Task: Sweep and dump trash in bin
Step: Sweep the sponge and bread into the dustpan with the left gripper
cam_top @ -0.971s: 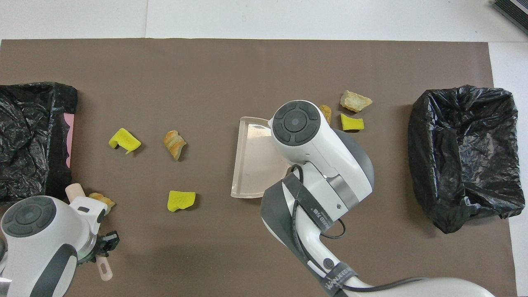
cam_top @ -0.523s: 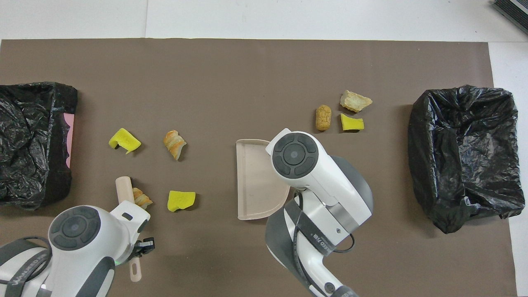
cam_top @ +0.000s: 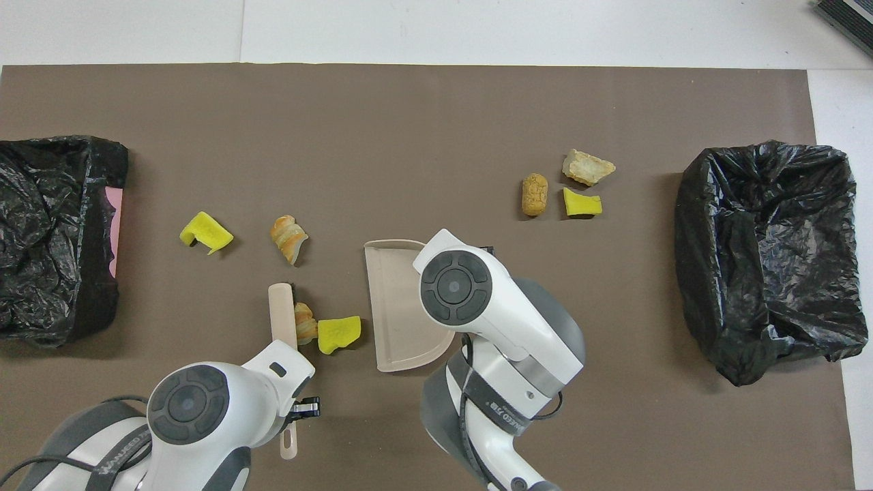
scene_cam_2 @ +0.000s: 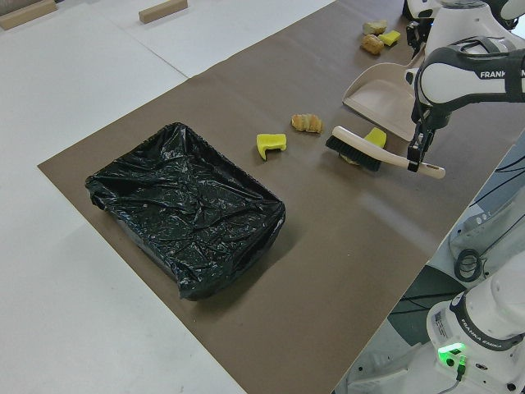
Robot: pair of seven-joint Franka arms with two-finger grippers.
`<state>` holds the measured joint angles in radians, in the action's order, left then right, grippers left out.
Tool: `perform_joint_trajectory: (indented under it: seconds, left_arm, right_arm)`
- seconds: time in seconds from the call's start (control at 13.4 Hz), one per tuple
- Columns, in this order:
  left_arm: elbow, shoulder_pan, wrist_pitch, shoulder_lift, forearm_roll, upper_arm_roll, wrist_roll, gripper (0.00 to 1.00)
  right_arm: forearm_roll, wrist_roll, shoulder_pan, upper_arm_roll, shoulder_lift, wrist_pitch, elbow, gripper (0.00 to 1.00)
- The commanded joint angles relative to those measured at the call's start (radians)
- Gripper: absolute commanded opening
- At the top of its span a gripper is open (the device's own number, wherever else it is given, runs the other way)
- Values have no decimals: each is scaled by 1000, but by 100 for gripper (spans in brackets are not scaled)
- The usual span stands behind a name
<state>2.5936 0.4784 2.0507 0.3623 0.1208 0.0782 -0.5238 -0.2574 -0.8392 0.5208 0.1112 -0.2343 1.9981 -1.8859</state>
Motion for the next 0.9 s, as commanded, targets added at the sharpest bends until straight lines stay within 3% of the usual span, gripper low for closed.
perform_joint_trajectory:
  seconds: [0.0,0.3,0.6,0.82]
  left_arm:
    - [-24,60,38,-52,31,-14,15,0]
    - [-87,127,68,-101,94,-14,13,0]
    - [-206,170,46,-167,106,-12,-1,0]
    - [-271,160,4,-155,106,-14,2,0]
  right_arm:
    - [-22,77,8,7,-26,67,-4,0]
    - [-20,103,8,7,-31,65,4,0]
    - [-51,103,21,5,-30,-13,25,0]
    - [-59,101,18,7,-26,-27,22,0]
